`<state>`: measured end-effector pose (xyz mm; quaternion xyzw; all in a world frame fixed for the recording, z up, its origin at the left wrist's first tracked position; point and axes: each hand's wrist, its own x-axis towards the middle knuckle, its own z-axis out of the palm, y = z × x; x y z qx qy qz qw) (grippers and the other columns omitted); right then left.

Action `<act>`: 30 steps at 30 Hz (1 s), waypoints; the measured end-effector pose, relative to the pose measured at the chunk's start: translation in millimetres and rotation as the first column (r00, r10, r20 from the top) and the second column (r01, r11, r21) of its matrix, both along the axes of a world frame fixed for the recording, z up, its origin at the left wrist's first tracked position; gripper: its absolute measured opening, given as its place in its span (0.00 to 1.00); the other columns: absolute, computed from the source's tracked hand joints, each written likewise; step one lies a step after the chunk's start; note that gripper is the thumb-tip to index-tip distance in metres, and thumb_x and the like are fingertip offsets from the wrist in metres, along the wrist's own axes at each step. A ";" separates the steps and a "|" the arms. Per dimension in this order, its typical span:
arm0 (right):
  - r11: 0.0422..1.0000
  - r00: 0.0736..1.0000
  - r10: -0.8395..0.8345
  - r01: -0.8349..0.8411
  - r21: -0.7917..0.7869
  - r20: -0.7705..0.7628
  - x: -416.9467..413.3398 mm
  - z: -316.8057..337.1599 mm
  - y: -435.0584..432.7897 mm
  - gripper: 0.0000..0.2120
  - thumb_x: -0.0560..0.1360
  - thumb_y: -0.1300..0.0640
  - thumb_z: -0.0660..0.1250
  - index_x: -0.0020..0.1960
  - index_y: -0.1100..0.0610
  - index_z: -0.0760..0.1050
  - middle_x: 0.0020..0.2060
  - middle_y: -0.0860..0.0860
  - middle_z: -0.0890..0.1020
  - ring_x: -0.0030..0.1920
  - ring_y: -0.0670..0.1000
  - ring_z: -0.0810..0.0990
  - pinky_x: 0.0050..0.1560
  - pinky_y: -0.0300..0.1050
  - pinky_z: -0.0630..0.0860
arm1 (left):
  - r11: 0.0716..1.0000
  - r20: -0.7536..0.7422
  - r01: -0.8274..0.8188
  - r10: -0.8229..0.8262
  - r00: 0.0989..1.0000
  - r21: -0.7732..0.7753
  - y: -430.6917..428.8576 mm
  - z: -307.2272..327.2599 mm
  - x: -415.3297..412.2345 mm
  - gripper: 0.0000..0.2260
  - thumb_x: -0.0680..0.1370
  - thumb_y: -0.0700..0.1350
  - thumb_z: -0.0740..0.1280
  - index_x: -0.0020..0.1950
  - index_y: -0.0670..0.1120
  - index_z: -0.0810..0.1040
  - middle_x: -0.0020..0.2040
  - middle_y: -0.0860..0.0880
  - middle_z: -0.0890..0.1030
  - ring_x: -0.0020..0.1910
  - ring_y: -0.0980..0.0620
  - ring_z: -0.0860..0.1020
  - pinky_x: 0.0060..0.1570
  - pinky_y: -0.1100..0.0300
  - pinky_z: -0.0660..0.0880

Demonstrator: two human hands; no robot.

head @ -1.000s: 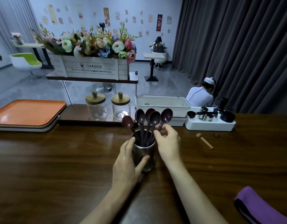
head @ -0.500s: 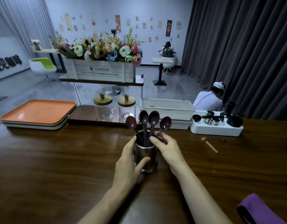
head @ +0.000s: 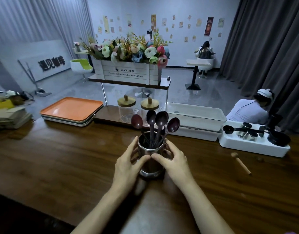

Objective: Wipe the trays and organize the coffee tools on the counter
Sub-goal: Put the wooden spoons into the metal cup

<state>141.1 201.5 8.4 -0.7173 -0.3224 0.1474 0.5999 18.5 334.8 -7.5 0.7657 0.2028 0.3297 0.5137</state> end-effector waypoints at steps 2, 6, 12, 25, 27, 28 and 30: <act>1.000 1.000 0.025 -0.025 0.006 -0.010 -6.4 3.7 25.6 0.35 0.66 0.42 0.80 0.71 0.41 0.74 0.61 0.42 0.82 0.62 0.39 0.79 0.66 0.43 0.76 | 0.999 0.019 -0.048 0.048 0.999 -0.004 18.9 7.0 -9.6 0.34 0.74 0.44 0.77 0.78 0.55 0.69 0.64 0.61 0.81 0.64 0.62 0.79 0.65 0.62 0.75; 0.998 0.998 0.062 -0.061 0.029 -0.011 -22.6 19.5 93.3 0.32 0.69 0.51 0.80 0.71 0.49 0.74 0.61 0.43 0.81 0.60 0.36 0.79 0.66 0.35 0.73 | 0.993 0.034 -0.121 0.121 0.992 0.001 78.3 21.0 -26.3 0.32 0.74 0.44 0.77 0.76 0.56 0.71 0.62 0.66 0.81 0.64 0.63 0.78 0.66 0.59 0.75; 0.995 0.997 0.075 -0.073 0.063 -0.025 -35.0 32.9 203.9 0.28 0.70 0.46 0.76 0.69 0.43 0.75 0.59 0.38 0.82 0.60 0.36 0.78 0.64 0.41 0.75 | 0.991 -0.001 -0.126 0.126 0.992 0.040 186.8 44.6 -32.2 0.32 0.70 0.61 0.74 0.74 0.62 0.72 0.62 0.64 0.81 0.64 0.62 0.78 0.67 0.50 0.75; 0.983 0.990 -0.063 0.084 0.165 -0.128 -15.4 39.2 341.8 0.28 0.77 0.63 0.72 0.74 0.53 0.70 0.63 0.46 0.81 0.61 0.38 0.79 0.65 0.37 0.75 | 0.990 0.040 0.109 -0.106 0.994 -0.085 332.0 57.0 18.8 0.26 0.76 0.39 0.74 0.73 0.50 0.73 0.61 0.62 0.82 0.63 0.62 0.78 0.67 0.58 0.75; 0.981 0.990 -0.060 0.081 0.176 -0.125 -11.4 38.9 348.2 0.27 0.77 0.63 0.71 0.74 0.53 0.69 0.63 0.44 0.80 0.59 0.33 0.78 0.59 0.29 0.74 | 0.986 0.062 0.133 -0.127 0.990 -0.100 337.9 58.0 26.0 0.25 0.77 0.35 0.73 0.72 0.50 0.73 0.59 0.64 0.82 0.62 0.65 0.78 0.63 0.64 0.75; 0.980 0.990 -0.068 0.090 0.180 -0.122 -7.9 38.0 352.6 0.27 0.78 0.63 0.71 0.74 0.53 0.69 0.62 0.42 0.80 0.58 0.30 0.78 0.55 0.26 0.73 | 0.984 0.070 0.144 -0.137 0.988 -0.102 341.9 58.3 29.7 0.25 0.77 0.34 0.72 0.71 0.50 0.73 0.59 0.64 0.83 0.61 0.65 0.78 0.61 0.67 0.75; 0.978 0.989 -0.094 0.113 0.175 -0.111 -1.3 35.6 360.3 0.27 0.78 0.63 0.71 0.74 0.53 0.69 0.60 0.38 0.79 0.56 0.28 0.77 0.53 0.24 0.72 | 0.980 0.081 0.171 -0.163 0.983 -0.102 349.2 57.8 36.3 0.25 0.77 0.33 0.72 0.72 0.47 0.73 0.60 0.62 0.82 0.61 0.66 0.78 0.58 0.71 0.73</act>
